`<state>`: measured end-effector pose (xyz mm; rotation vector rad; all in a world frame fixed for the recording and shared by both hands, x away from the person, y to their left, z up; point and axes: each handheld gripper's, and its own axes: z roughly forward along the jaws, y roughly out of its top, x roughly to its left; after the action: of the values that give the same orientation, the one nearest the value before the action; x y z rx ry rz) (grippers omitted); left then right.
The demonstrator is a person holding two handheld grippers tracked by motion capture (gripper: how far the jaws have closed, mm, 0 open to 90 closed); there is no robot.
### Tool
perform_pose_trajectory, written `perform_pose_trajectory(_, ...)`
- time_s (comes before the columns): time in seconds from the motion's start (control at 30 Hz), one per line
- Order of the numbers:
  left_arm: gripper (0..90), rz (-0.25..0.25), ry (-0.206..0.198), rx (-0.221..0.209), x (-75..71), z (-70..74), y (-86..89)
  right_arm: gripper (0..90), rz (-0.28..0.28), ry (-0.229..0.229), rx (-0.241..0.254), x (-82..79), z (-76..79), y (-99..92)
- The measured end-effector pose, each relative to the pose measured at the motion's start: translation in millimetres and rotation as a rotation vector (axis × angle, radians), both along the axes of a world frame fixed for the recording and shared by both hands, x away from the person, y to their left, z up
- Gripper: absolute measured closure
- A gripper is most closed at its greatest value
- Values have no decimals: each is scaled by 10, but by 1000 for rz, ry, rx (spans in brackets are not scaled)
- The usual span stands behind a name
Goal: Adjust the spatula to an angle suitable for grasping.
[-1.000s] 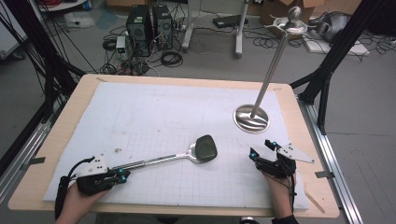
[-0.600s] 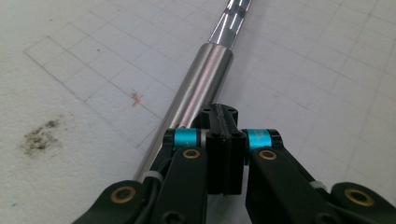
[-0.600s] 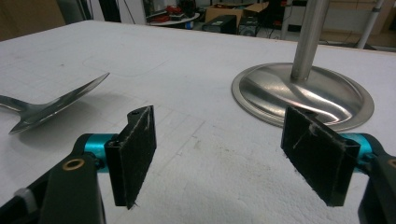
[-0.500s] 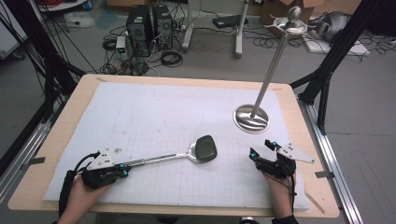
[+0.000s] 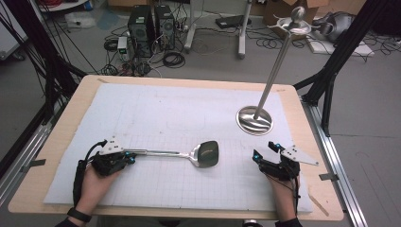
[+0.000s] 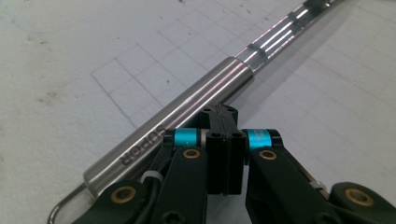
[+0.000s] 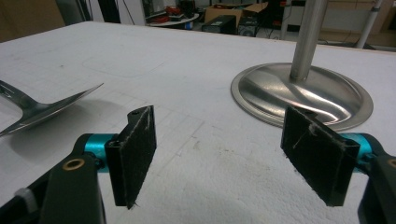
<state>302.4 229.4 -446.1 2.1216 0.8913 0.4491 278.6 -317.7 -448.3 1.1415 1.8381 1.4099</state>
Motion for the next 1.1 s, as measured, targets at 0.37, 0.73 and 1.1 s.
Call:
perform_pose_trajectory(0.37,900,94,11,-57,231,-38,-56,258,-1,0,5,0,1,-4)
perform_pose_trajectory(0.73,899,139,15,-82,476,-44,-286,258,-2,-4,5,4,-1,-10)
perform_pose_trajectory(1.1,898,145,12,-96,660,-42,-445,258,-1,0,6,1,0,-7)
